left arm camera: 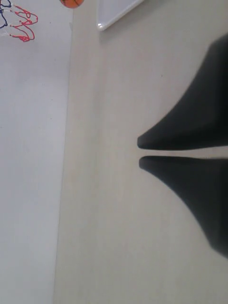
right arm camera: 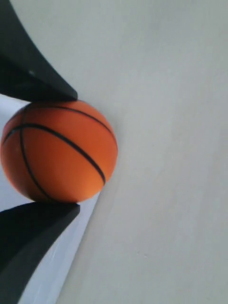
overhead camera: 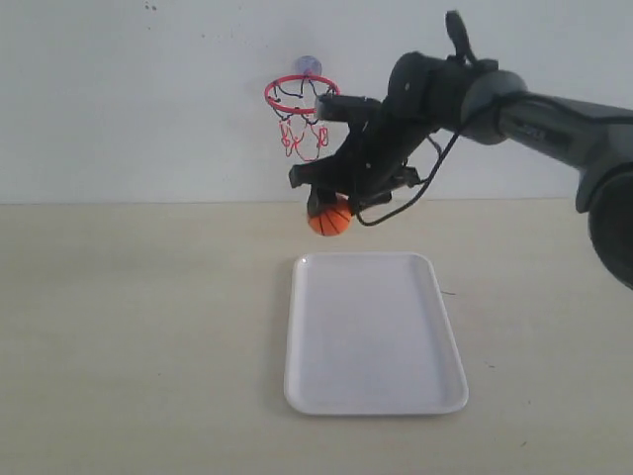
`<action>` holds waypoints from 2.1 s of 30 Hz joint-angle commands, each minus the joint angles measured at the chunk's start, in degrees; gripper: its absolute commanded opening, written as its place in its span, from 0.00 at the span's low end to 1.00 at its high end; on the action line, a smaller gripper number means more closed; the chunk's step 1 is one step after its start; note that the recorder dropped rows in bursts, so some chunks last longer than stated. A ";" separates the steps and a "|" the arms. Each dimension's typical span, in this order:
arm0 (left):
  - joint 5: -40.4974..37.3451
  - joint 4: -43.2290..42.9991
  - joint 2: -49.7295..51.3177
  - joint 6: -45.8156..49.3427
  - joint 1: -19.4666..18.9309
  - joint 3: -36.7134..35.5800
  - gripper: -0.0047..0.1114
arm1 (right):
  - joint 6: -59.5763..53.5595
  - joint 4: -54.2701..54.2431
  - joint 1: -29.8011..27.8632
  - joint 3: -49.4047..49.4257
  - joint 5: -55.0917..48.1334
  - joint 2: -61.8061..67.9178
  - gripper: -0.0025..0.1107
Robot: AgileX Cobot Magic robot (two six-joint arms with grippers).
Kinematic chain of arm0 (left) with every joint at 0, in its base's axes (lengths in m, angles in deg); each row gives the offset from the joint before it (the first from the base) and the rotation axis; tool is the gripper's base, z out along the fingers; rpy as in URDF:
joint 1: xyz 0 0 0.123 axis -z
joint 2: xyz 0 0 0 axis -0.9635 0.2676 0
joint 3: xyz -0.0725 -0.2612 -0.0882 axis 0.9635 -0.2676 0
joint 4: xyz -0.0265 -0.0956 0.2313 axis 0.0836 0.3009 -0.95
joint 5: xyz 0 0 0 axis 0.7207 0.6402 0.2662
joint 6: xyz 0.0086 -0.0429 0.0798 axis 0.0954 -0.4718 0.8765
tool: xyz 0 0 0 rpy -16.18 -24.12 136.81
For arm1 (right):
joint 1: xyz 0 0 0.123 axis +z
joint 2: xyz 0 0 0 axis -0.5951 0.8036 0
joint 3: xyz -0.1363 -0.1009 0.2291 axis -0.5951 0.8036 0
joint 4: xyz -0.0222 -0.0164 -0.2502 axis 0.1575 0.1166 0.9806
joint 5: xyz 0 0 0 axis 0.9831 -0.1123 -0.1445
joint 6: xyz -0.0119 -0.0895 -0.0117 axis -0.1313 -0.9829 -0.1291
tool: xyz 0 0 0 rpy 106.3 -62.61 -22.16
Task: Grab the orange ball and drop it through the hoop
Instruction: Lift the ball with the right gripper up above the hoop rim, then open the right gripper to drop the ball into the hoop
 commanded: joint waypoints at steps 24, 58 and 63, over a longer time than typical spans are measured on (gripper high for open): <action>0.45 0.20 -0.11 -0.39 -0.15 -0.23 0.08 | -37.76 -47.64 -13.70 -0.37 -0.11 -9.37 0.02; 0.45 0.20 -0.11 -0.39 -0.15 -0.23 0.08 | -58.41 -70.51 -6.39 -19.63 22.99 11.38 0.02; 0.45 0.20 -0.11 -0.39 -0.15 -0.23 0.08 | -56.79 -70.51 -5.69 -19.63 26.52 11.38 0.02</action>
